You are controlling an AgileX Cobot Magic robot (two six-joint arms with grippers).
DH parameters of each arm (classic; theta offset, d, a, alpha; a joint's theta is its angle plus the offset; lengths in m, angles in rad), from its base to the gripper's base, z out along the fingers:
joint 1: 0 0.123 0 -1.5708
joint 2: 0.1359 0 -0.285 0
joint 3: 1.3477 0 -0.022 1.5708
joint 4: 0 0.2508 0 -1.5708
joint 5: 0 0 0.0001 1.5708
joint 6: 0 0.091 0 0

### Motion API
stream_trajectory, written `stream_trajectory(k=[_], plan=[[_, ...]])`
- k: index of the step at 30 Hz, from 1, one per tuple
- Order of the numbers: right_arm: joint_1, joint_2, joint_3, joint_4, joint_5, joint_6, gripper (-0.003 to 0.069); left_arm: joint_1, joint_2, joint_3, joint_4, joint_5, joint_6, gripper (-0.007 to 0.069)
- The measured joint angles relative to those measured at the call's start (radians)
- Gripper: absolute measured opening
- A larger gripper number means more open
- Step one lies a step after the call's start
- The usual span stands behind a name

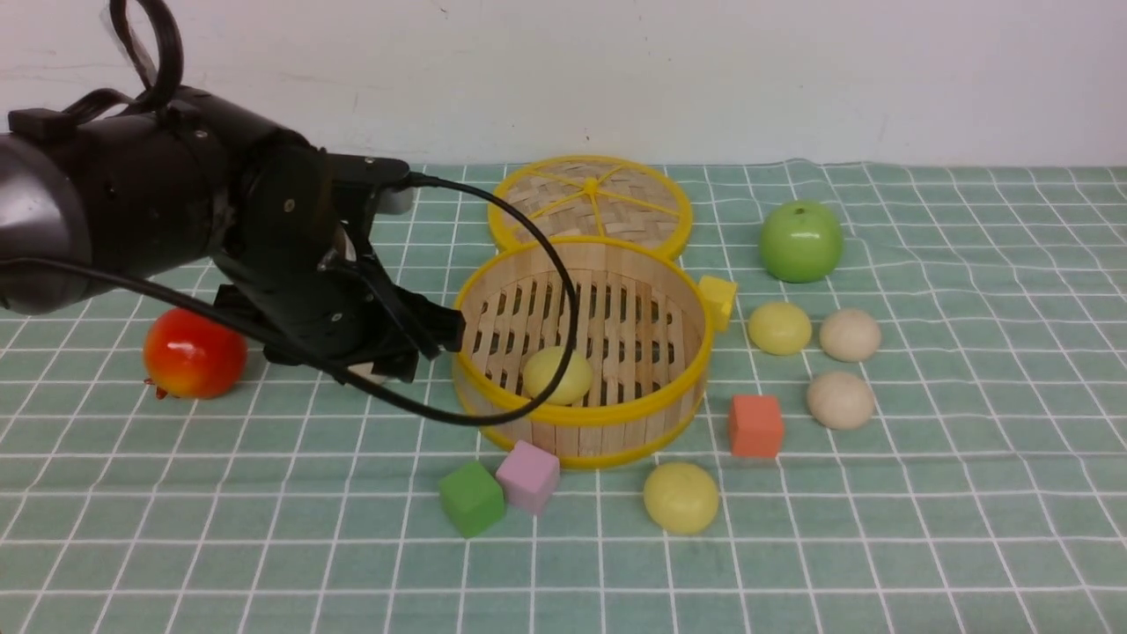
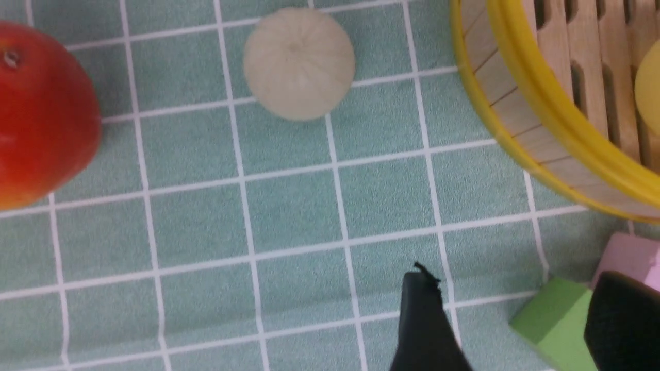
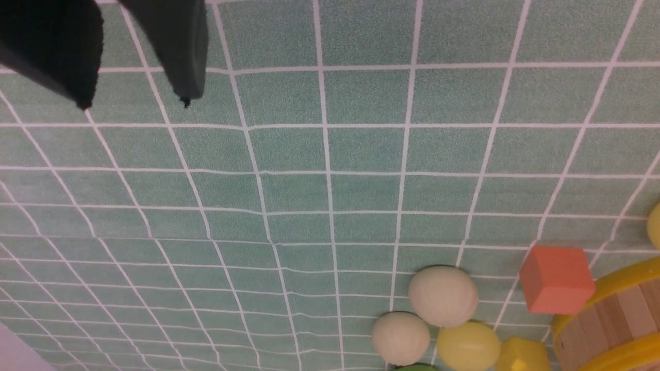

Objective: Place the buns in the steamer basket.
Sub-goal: Use the left arm to grab a steamed stuffed bun

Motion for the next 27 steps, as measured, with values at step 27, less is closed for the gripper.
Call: stream_trajectory(k=[27], plan=[[0.0, 0.0, 0.0, 0.0, 0.0, 0.0, 0.024, 0.154, 0.269, -0.237, -0.015, -0.072, 0.12, 0.0412]])
